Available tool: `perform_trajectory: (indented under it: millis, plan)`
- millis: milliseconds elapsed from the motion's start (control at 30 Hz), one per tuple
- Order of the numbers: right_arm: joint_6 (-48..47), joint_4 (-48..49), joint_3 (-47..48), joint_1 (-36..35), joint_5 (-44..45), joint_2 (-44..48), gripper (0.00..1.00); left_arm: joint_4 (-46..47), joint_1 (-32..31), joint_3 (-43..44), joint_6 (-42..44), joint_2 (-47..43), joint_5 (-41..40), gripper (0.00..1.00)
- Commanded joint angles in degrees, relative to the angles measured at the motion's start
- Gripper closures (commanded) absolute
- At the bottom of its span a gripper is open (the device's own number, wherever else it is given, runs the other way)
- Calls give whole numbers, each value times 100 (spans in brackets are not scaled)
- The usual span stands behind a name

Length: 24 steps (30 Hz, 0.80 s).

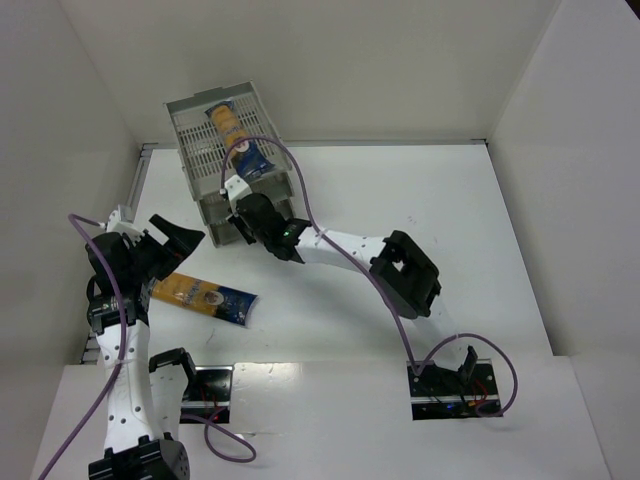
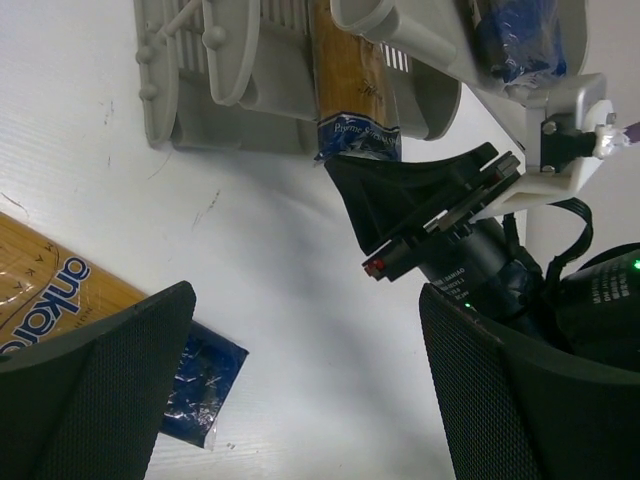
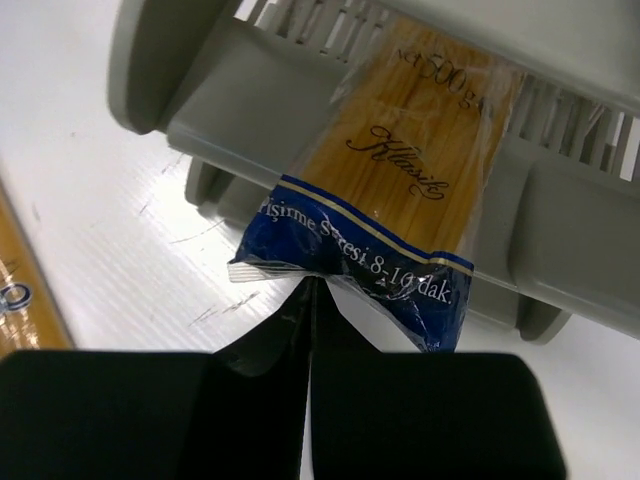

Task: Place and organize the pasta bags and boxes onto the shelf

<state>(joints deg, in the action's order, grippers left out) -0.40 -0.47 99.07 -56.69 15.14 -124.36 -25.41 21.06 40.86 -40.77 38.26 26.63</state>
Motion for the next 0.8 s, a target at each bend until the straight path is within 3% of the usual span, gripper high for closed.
perform_trajectory:
  millis: [0,133,267,300,333,367,467,500,600,667,767]
  plan:
    - [-91,679,280,44,481,-150,100,80,-14,97,17,-64,-44,0]
    - [-179,891,490,44,833,-300,100,80,-14,97,17,-64,-44,0]
    - [-66,707,719,44,641,-169,100,27,-14,203,70,-64,-166,0]
    - [-65,610,719,44,501,-55,94,-34,-14,255,131,-64,-167,0]
    - [-135,357,650,-17,282,242,82,-34,-14,256,131,-64,-167,0]
    - [-214,198,588,-18,-16,428,37,-34,-14,256,131,-64,-219,0]
    - [-504,-390,35,-88,-1185,1315,3,-96,-14,256,131,-117,-386,0]
    - [-591,-540,-140,-140,-1745,1535,0,-252,-14,256,131,-117,-439,0]
    - [-847,-1025,-940,-141,-2190,2344,0,-735,-14,64,-158,-170,-240,0]
    - [-952,-1077,-1608,-141,-2007,2826,0,-930,-128,-165,-448,-91,43,0]
    - [-1005,-1017,-2276,-141,-1357,3180,0,-1255,-251,-62,-449,400,-272,0]
